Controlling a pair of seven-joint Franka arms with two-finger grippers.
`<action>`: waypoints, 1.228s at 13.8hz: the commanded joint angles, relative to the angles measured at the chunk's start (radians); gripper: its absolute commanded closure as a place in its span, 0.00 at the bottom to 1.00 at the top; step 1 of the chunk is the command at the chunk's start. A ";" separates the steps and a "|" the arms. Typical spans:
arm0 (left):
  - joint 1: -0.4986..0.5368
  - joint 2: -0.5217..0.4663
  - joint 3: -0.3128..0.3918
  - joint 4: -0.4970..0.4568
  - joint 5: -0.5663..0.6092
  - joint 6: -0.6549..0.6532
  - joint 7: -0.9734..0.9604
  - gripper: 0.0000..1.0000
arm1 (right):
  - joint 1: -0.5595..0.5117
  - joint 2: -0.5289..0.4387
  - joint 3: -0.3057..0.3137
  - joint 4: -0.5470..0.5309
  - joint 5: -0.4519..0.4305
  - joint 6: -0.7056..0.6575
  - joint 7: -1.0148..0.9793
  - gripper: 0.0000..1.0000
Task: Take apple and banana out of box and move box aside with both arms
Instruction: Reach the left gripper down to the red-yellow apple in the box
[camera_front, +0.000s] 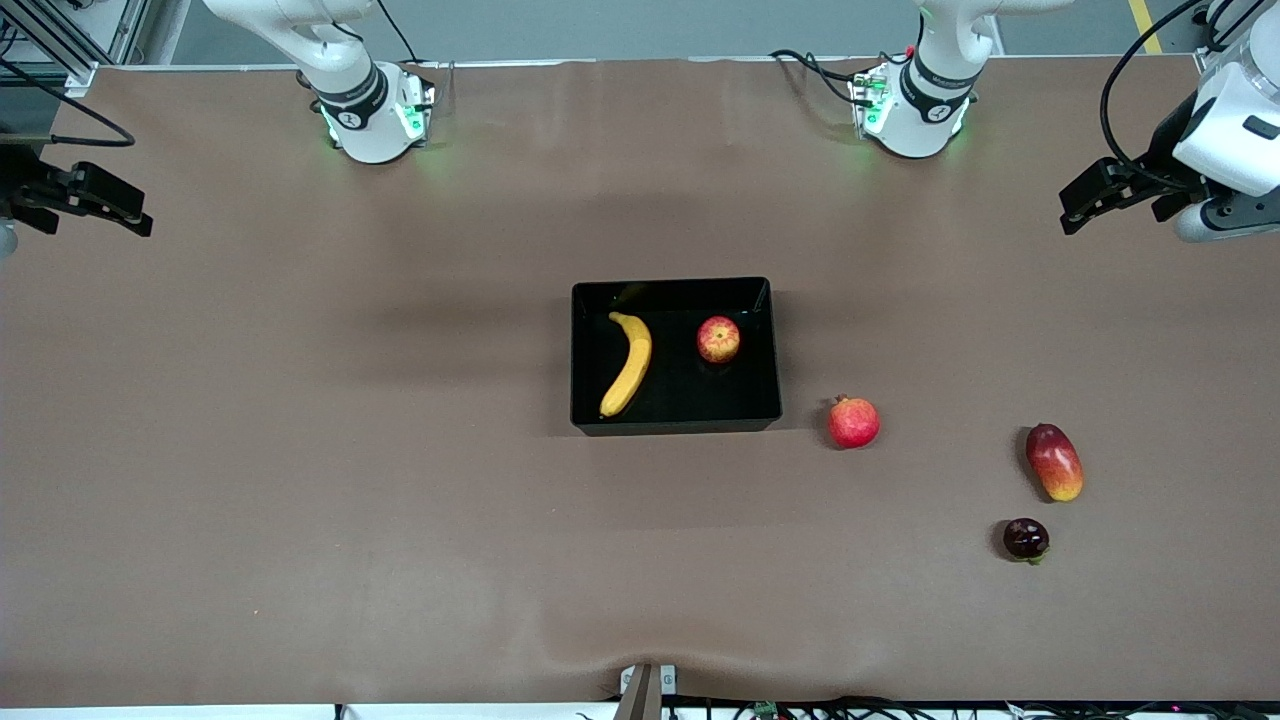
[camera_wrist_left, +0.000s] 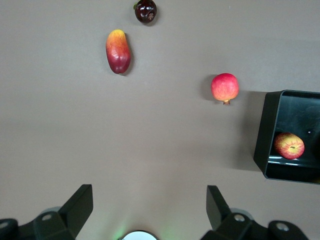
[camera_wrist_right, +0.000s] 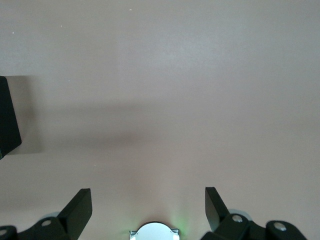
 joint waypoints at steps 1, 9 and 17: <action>0.000 0.010 0.004 0.025 -0.017 -0.022 0.012 0.00 | -0.004 -0.007 0.001 -0.009 -0.016 -0.008 0.009 0.00; -0.032 0.186 -0.169 0.114 -0.004 -0.035 -0.151 0.00 | -0.017 -0.006 0.001 -0.009 -0.016 -0.010 0.007 0.00; -0.270 0.472 -0.223 0.153 -0.006 0.159 -0.881 0.00 | -0.017 -0.006 0.001 -0.017 -0.014 -0.008 0.009 0.00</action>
